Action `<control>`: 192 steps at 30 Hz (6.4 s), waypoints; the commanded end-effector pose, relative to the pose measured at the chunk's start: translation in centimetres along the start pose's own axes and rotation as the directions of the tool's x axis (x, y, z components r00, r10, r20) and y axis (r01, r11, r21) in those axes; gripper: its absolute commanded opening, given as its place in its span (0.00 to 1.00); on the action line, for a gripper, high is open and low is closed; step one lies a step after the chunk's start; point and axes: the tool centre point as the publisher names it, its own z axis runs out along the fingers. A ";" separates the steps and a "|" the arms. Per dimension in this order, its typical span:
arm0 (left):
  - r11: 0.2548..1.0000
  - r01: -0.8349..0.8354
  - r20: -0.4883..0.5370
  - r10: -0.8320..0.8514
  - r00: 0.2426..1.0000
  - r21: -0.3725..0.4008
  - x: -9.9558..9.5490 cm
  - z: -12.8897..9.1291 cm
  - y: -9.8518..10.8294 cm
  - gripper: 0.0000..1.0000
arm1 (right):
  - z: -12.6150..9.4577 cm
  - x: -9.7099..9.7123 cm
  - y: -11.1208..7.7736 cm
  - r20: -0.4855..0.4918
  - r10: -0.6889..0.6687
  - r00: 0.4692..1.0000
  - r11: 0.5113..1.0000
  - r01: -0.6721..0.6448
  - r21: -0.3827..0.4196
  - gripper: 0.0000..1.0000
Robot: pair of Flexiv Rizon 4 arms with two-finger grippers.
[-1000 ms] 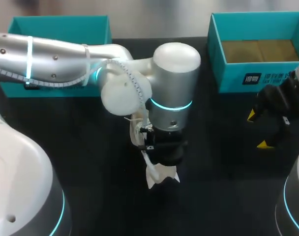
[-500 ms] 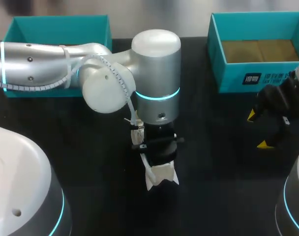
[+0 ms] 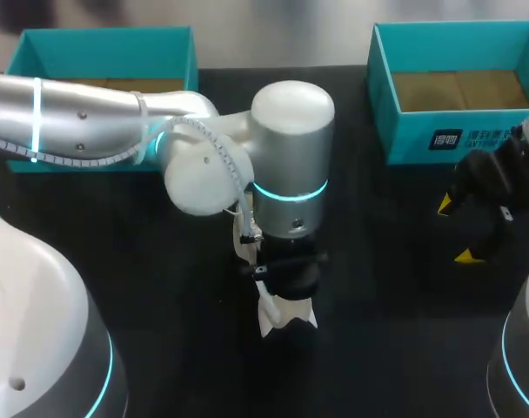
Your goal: Take the shoe out of the shoebox, open the shoe tongue, remove and reinsert the insole, then place the shoe into the shoebox
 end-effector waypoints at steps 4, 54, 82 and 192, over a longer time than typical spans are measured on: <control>0.998 -0.004 0.054 0.007 0.999 -0.058 -0.1 -1.0 0.8 0.00 | 0.0 0.0 0.1 0.000 0.001 1.000 1.000 -0.001 0.003 1.00; 0.955 0.145 0.158 -0.107 0.982 -0.259 1.3 -4.8 2.0 0.00 | 0.0 0.0 0.1 0.000 0.001 1.000 1.000 -0.001 0.003 1.00; 0.953 0.051 0.046 -0.039 0.998 -0.298 1.0 -4.9 2.5 1.00 | 0.0 0.0 0.1 0.000 0.001 1.000 1.000 -0.001 0.003 1.00; 0.997 0.060 0.078 -0.057 0.995 -0.039 2.1 -9.5 6.4 0.25 | 0.0 0.0 0.1 0.000 0.001 1.000 1.000 -0.001 0.003 1.00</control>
